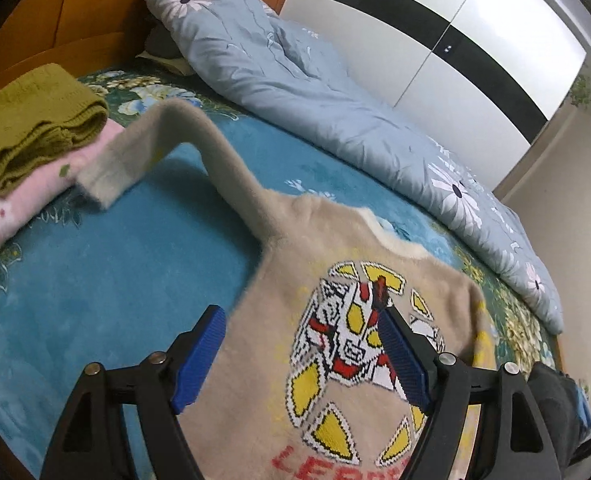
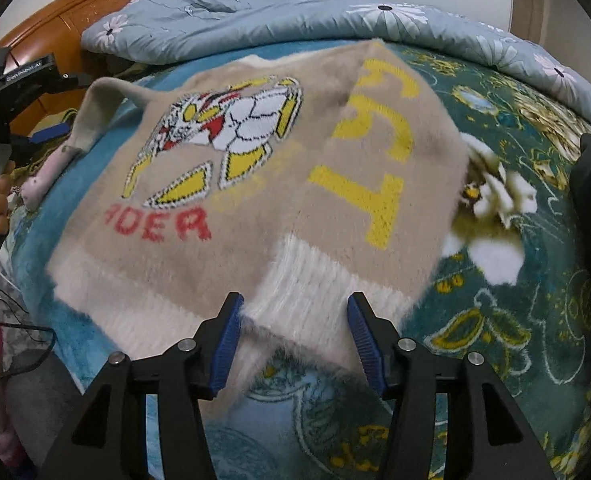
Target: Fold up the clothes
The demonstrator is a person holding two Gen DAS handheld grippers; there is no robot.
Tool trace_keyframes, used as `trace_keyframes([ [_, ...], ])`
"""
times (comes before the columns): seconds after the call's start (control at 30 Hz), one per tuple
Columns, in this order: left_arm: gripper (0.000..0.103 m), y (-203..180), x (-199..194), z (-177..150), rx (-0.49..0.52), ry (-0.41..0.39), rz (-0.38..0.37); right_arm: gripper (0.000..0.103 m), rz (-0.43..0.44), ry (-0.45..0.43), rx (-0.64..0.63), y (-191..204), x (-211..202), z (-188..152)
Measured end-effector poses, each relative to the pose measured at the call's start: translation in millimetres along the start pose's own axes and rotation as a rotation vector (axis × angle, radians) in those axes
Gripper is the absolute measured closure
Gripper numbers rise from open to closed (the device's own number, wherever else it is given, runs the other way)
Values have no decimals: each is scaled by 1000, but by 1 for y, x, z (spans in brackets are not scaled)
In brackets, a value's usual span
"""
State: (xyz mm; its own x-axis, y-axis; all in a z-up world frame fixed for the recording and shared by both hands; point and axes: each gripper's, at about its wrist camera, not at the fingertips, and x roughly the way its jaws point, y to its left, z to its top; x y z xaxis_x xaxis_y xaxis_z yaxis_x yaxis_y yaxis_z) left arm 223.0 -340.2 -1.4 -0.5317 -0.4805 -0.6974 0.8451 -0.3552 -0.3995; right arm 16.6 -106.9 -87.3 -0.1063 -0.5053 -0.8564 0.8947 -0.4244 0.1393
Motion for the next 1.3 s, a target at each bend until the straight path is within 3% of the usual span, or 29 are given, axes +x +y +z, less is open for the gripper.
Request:
trace_keyframes([
  [0.07, 21, -1, 3, -7, 2, -4, 5, 49, -2, -9, 2, 0, 0, 0],
  [0.13, 21, -1, 7, -12, 3, 4, 5, 61, 7, -15, 28, -5, -2, 1],
  [0.2, 21, -1, 11, -15, 4, 12, 12, 94, 25, -22, 65, -14, -5, 2],
  [0.3, 21, 4, 15, -20, -6, 18, 12, 95, 34, -23, 135, -34, -15, 6],
  [0.43, 21, 10, 21, -25, -35, 45, -15, 96, 176, -110, 284, -67, -51, 28],
  [0.57, 21, 19, 21, -24, -74, 48, -48, 96, 371, -266, 442, -97, -106, 74],
  [0.7, 21, 37, 17, -19, -149, 33, -69, 96, 465, -323, 477, -93, -133, 131],
  [0.8, 21, 59, 15, -15, -235, 17, -73, 96, 515, -298, 481, -71, -122, 177],
  [0.97, 21, 88, 12, -11, -303, -14, -35, 96, 566, -211, 533, -20, -56, 242],
  [1.13, 21, 121, 16, -10, -354, -18, 0, 96, 570, -119, 518, 31, 15, 283],
  [1.3, 21, 156, 20, -7, -425, -26, 31, 96, 505, -33, 458, 68, 77, 293],
])
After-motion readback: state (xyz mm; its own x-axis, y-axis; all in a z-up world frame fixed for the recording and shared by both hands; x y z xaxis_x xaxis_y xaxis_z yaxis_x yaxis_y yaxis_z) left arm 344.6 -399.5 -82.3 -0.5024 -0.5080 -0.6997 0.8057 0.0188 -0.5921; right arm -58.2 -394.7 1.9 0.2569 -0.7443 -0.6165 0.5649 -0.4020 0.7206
